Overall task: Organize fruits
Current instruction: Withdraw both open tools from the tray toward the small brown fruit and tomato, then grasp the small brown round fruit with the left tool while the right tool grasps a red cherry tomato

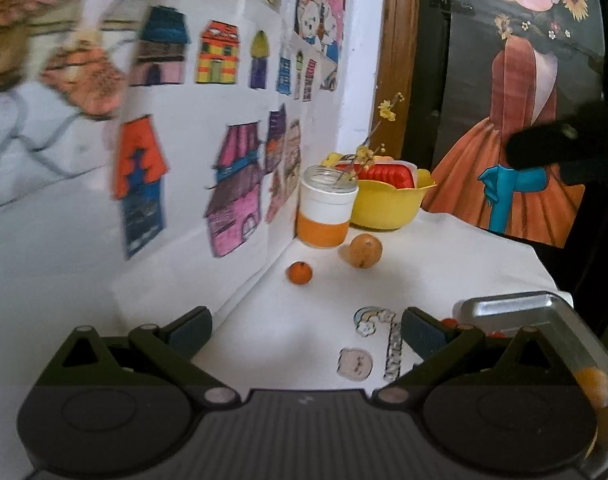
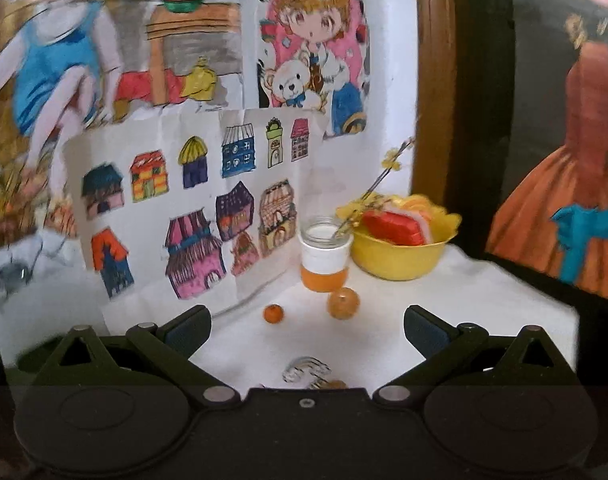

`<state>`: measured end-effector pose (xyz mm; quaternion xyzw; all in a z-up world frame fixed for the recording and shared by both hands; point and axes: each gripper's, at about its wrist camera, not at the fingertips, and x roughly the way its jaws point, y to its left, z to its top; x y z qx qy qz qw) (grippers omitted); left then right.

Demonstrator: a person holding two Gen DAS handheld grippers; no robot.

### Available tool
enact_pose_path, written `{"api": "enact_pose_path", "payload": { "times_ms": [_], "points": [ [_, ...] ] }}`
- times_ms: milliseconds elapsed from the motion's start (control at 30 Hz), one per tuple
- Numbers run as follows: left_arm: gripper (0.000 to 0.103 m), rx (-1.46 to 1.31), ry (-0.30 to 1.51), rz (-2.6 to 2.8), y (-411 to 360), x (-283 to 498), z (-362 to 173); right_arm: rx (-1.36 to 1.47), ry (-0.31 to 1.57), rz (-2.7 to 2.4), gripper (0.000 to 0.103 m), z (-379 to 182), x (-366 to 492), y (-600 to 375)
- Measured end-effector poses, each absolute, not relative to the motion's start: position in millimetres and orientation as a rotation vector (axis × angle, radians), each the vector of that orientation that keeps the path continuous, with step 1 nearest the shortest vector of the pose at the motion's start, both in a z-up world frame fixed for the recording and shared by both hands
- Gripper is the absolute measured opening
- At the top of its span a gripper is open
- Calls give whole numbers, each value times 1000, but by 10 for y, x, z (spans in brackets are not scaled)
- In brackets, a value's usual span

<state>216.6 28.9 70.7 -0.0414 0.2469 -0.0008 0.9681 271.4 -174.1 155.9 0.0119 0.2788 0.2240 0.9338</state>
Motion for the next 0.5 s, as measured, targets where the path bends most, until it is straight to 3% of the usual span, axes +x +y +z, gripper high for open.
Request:
{"api": "enact_pose_path", "payload": {
  "times_ms": [500],
  "points": [
    [103,8,542,-184,-25,2598,368,115,855,607,102,697,3482,-1968]
  ]
}}
